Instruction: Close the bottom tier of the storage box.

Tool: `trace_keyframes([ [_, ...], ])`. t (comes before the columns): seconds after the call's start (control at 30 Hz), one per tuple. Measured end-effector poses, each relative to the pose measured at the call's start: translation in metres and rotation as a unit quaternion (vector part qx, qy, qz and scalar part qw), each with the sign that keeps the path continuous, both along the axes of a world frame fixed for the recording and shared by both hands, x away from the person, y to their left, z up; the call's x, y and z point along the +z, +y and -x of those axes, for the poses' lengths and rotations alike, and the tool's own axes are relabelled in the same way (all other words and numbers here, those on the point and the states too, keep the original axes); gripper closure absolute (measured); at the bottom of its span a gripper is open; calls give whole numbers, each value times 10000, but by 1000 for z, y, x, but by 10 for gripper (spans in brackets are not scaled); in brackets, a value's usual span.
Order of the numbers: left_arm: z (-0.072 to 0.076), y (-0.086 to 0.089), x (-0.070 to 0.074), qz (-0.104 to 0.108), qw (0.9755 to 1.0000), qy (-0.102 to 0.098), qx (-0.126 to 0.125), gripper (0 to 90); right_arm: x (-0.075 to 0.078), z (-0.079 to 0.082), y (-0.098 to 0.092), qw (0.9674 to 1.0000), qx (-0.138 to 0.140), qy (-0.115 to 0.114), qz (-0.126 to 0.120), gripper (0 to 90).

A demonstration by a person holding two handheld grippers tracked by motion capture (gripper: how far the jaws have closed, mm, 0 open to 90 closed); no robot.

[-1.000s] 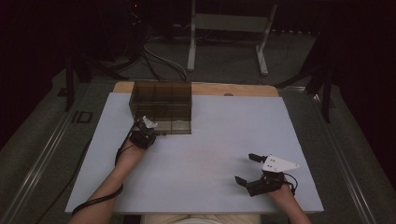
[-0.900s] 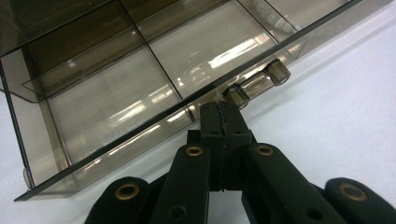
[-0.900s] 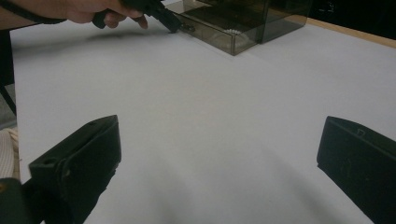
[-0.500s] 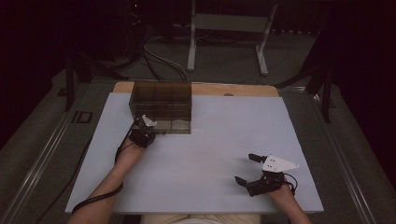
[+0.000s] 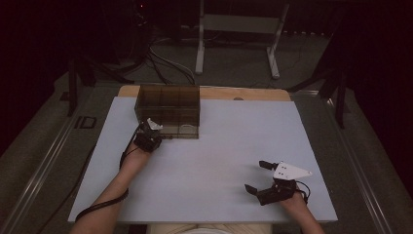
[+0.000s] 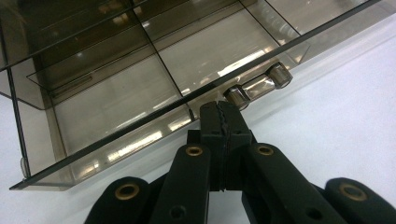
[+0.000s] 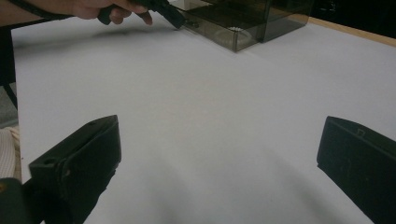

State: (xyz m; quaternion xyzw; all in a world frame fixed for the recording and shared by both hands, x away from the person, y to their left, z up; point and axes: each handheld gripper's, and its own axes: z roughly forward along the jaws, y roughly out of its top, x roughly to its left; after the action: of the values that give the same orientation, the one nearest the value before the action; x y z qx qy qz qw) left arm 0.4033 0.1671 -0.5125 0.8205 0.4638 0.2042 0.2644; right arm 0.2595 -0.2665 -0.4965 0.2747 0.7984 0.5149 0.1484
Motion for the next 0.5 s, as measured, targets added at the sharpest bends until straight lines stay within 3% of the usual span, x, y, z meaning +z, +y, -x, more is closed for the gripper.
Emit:
trace_keyframes([
  [0.5,-4,1,0,-55,10000,-1,0,900,0,0,0,10000,-1,0,2,0],
])
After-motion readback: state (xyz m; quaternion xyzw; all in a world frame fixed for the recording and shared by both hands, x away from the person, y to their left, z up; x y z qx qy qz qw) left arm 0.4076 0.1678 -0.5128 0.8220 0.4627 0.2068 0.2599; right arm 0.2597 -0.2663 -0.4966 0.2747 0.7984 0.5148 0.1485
